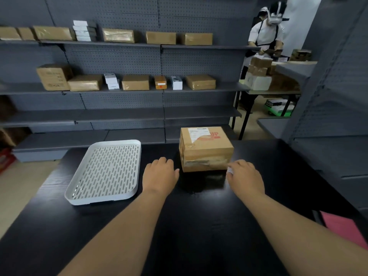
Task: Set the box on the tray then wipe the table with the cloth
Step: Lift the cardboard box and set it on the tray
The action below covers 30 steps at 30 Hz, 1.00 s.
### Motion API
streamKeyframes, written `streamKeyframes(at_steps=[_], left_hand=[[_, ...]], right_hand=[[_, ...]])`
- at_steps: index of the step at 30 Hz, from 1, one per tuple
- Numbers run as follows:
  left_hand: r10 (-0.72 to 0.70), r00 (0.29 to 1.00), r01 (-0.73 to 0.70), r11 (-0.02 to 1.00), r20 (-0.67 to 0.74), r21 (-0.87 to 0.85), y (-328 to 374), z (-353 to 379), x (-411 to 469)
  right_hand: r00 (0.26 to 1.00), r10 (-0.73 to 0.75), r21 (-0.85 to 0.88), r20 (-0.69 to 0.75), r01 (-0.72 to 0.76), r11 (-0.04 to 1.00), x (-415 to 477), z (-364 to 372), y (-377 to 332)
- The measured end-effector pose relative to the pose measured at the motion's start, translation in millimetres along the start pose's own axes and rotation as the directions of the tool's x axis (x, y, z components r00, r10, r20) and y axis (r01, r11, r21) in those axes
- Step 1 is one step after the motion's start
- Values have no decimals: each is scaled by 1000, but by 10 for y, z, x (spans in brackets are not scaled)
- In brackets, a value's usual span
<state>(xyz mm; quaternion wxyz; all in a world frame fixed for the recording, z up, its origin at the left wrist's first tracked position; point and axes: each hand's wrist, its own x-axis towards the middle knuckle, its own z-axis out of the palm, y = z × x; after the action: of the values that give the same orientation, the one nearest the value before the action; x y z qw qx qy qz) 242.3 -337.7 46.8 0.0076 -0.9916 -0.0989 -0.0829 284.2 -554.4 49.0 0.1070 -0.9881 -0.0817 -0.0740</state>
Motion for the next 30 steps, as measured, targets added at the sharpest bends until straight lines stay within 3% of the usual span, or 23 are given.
streamKeyframes(at_steps=[14,24,30], left_hand=[[-57,998,56,998,-11,-16,433,55,-35],[-64,998,65,997,14,-50,433,302,726],[-132,988,145,975,86,-168,467,476,1353]], right_hand=[[998,-55,62,40,52,997,98,100,504],[998,-32,51,59,29,998,822,277,507],[997,22,107,72,-30,994,1380,441,490]])
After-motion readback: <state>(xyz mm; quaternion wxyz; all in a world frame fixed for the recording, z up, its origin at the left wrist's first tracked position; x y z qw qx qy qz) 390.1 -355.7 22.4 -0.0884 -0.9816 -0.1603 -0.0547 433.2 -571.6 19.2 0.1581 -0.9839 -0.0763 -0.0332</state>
